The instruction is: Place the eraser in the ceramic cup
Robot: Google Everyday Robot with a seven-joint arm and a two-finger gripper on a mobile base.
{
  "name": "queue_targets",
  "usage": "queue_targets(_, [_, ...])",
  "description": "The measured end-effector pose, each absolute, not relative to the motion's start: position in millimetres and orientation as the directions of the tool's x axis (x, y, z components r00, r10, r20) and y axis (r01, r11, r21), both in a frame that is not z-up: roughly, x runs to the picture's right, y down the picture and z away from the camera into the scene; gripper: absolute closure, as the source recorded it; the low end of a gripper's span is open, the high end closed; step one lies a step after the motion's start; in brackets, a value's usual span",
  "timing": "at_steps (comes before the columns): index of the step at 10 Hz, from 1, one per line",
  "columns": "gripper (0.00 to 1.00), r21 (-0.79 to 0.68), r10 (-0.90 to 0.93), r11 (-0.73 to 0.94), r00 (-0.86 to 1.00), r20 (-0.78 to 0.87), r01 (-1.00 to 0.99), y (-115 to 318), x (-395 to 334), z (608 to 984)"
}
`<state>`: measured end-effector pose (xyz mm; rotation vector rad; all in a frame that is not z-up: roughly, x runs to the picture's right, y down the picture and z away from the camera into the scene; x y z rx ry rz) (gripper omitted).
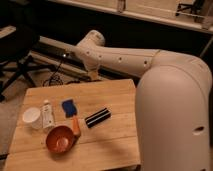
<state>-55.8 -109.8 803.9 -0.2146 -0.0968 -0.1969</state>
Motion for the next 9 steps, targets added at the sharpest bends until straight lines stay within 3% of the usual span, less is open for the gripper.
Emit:
queue_targets(2, [0.35,-0.213,-0.203,0.949,0.968,0.149,0.231,-94.8,-33.2,806.3])
queue_targets(9, [0.35,-0.391,-0.24,0.86,0.936,0.257,0.327,16.3,-15.5,810.5])
